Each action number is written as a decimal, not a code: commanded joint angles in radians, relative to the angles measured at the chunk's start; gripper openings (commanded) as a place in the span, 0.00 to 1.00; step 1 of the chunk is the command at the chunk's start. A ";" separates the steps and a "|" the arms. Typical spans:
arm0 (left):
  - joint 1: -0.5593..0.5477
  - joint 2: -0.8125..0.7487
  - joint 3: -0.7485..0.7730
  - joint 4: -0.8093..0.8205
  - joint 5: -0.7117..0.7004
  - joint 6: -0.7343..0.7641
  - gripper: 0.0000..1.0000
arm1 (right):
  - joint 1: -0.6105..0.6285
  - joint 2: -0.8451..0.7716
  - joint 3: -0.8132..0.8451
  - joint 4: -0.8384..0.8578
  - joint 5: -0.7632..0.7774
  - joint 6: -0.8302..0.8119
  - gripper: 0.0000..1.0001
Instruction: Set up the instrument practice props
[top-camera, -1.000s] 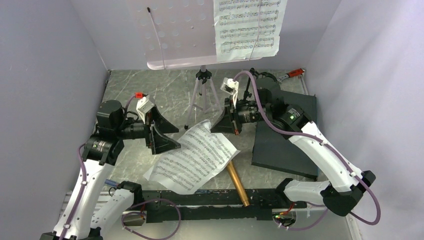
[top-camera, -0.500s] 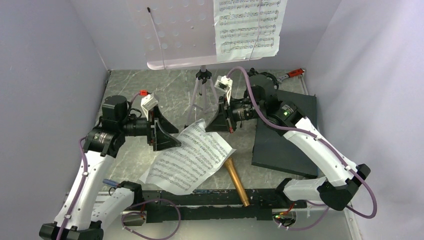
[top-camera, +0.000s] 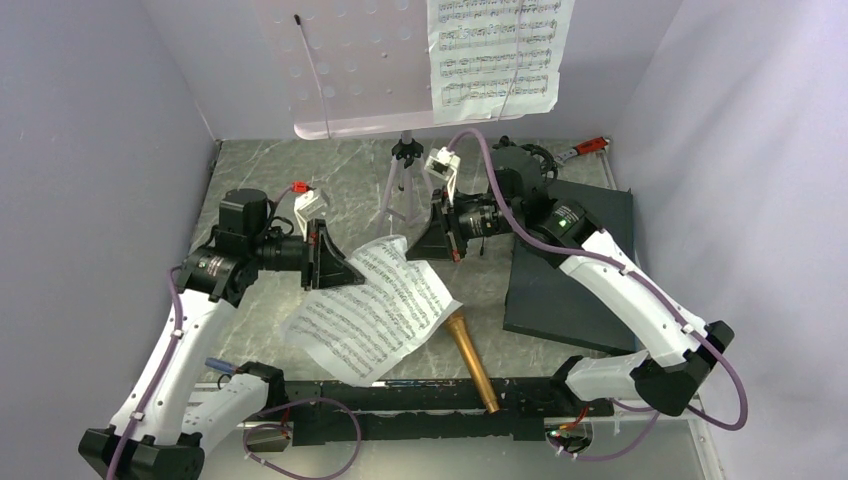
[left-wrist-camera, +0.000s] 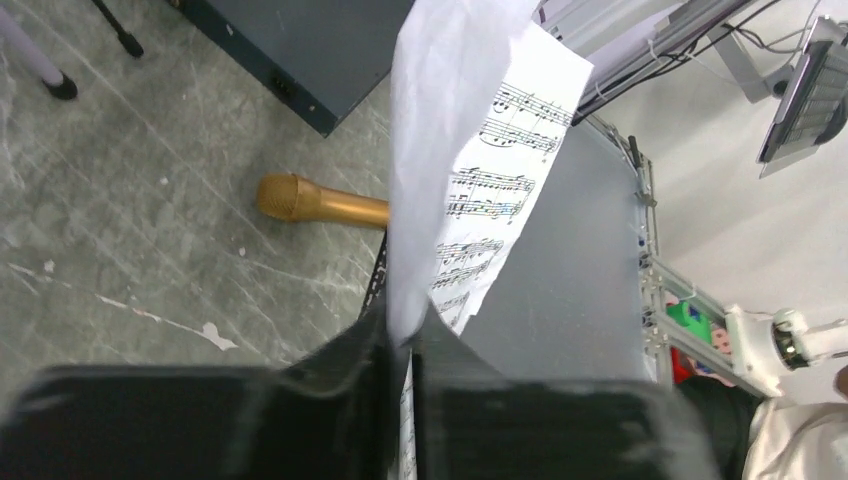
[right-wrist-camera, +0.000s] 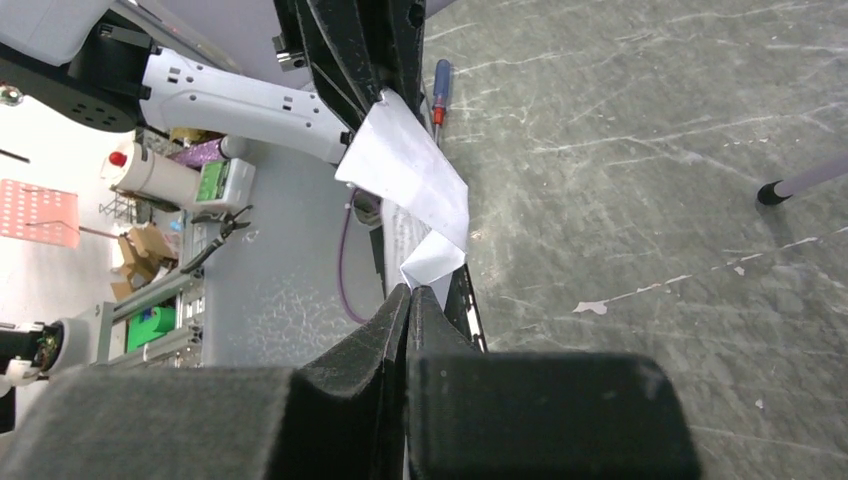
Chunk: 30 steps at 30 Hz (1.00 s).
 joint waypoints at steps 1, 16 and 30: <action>-0.008 0.007 0.024 0.015 -0.025 0.022 0.04 | 0.004 -0.008 0.040 0.069 0.032 0.027 0.05; -0.008 -0.258 -0.068 0.521 -0.449 -0.333 0.03 | 0.002 -0.283 -0.149 0.259 0.469 0.133 0.98; -0.008 -0.280 -0.060 0.939 -0.437 -0.643 0.03 | 0.003 -0.248 -0.322 0.681 0.222 0.284 0.99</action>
